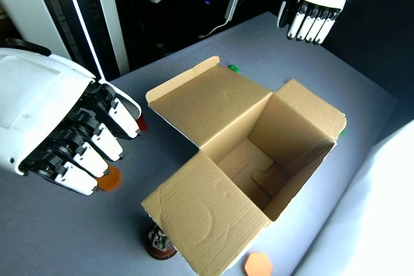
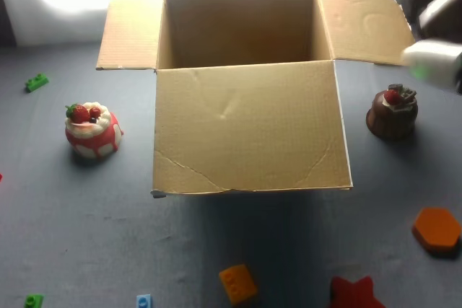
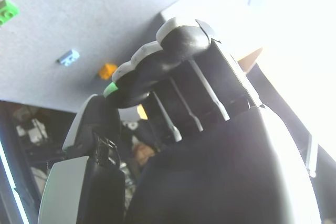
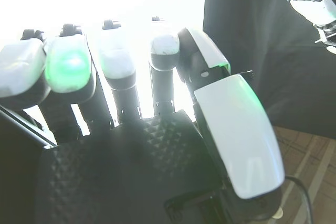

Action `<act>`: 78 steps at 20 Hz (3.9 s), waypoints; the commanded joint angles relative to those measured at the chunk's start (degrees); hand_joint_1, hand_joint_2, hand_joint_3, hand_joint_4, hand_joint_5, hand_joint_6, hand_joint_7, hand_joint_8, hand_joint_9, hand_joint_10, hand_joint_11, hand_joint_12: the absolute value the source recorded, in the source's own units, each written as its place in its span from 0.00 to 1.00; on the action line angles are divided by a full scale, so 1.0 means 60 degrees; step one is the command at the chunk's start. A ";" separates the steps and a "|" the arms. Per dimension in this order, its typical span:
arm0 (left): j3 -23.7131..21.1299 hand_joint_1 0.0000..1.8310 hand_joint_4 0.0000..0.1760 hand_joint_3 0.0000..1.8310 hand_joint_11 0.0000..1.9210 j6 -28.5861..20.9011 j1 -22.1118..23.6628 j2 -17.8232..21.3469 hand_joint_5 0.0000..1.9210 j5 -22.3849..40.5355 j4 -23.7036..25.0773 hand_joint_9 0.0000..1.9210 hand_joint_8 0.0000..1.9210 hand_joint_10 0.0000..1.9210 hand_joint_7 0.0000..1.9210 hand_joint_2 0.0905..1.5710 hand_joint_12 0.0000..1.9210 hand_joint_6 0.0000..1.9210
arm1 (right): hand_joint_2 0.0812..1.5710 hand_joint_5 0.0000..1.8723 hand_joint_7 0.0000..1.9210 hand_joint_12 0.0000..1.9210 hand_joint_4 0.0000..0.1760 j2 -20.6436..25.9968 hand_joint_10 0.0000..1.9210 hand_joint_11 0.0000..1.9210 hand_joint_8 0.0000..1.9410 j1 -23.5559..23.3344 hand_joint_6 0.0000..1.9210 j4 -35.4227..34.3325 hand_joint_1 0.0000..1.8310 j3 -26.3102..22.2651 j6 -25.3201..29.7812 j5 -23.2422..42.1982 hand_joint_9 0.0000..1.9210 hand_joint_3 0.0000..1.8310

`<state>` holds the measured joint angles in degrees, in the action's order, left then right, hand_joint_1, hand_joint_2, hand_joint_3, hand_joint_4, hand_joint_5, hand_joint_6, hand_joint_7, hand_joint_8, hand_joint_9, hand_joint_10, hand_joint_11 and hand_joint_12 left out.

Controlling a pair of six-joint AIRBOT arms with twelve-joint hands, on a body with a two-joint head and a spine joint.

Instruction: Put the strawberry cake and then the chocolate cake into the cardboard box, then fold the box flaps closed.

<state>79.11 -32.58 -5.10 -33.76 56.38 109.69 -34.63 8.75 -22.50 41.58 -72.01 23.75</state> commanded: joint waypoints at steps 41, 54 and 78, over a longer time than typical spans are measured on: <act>0.1061 0.63 0.33 0.00 0.00 0.3314 -0.3729 -0.2328 0.04 -0.1760 -0.4743 0.04 0.00 0.00 0.04 0.62 0.23 0.00 | 0.66 0.00 0.00 0.20 0.47 0.0120 0.00 0.00 0.00 -0.0066 0.00 0.0096 0.61 -0.0016 -0.0110 0.1123 0.03 0.00; 0.2909 0.63 0.38 0.00 0.00 0.3314 -0.3608 -0.4097 0.02 -0.1890 -0.4566 0.04 0.00 0.00 0.02 0.65 0.22 0.00 | 0.65 0.01 0.03 0.08 0.25 0.0119 0.00 0.00 0.00 -0.0064 0.00 0.0097 0.63 -0.0017 -0.0111 0.1129 0.02 0.00; 0.5078 0.64 0.46 0.00 0.00 0.3309 -0.3564 -0.6075 0.07 -0.1895 -0.4139 0.13 0.01 0.01 0.07 0.65 0.43 0.01 | 0.65 0.00 0.02 0.24 0.23 0.0111 0.00 0.00 0.00 -0.0061 0.00 0.0098 0.63 -0.0022 -0.0115 0.1123 0.03 0.00</act>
<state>109.38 -12.93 -26.68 -70.37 44.42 88.03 -34.63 8.75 -22.50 41.45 -72.51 23.55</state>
